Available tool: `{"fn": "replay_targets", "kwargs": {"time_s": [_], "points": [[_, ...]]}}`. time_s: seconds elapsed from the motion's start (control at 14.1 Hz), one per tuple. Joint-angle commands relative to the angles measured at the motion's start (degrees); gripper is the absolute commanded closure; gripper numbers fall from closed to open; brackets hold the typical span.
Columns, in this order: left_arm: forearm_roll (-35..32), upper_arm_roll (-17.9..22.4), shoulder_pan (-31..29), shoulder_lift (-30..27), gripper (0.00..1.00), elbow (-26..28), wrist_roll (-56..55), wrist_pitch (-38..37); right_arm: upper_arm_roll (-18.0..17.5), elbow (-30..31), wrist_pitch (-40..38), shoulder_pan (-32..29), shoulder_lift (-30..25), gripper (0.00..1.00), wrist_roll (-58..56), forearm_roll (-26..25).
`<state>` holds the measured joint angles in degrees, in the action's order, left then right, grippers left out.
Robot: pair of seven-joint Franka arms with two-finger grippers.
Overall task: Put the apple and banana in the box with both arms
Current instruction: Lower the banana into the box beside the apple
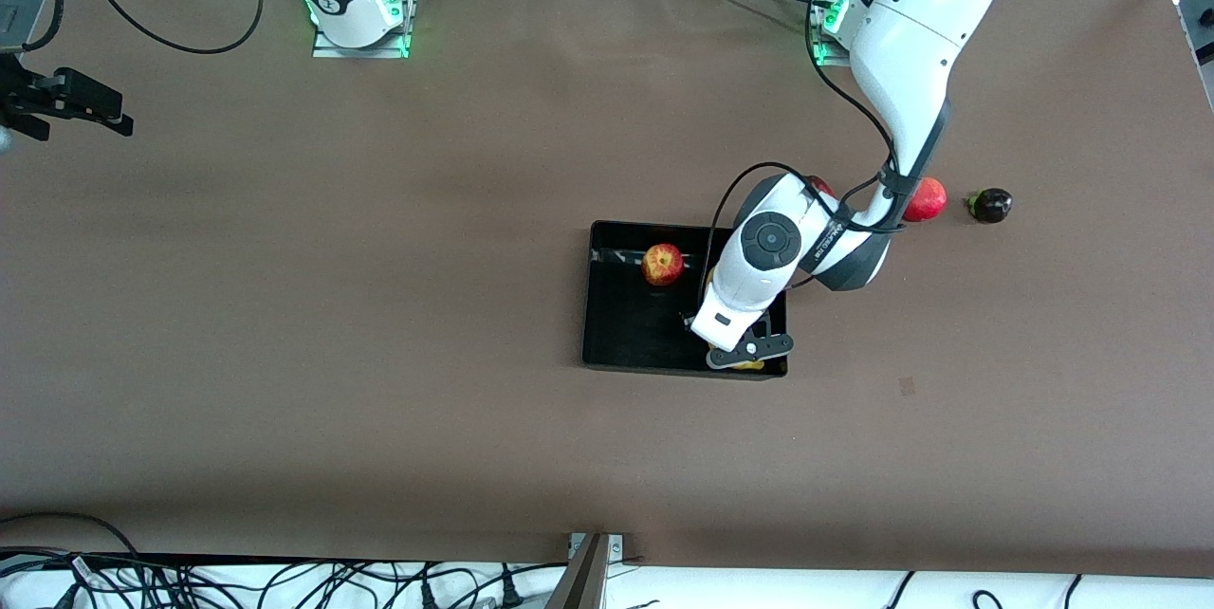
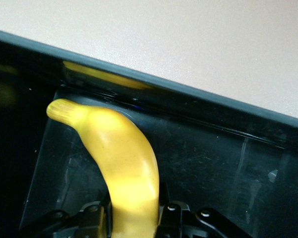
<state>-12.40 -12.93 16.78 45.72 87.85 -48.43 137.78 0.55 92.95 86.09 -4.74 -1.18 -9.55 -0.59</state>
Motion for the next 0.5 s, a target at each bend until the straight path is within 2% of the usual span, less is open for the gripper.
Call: {"fn": "replay_targets", "kwargs": {"time_s": [0.0, 0.21, 0.43], "points": [[-1.1, 0.4, 0.4, 0.4, 0.02, -1.2, -0.6, 0.1, 0.2, -0.6, -0.8, -0.1, 0.0, 0.00, -0.3, 0.4], [-1.3, 0.4, 0.4, -0.4, 0.00, -1.1, -1.8, -2.1, 0.2, -0.6, -0.8, -0.1, 0.0, 0.00, -0.3, 0.4], [-0.9, 0.4, 0.2, -4.0, 0.00, -1.1, -1.9, -8.5, 0.1, -0.6, -0.8, -0.1, 0.0, 0.00, -0.3, 0.4]]}}
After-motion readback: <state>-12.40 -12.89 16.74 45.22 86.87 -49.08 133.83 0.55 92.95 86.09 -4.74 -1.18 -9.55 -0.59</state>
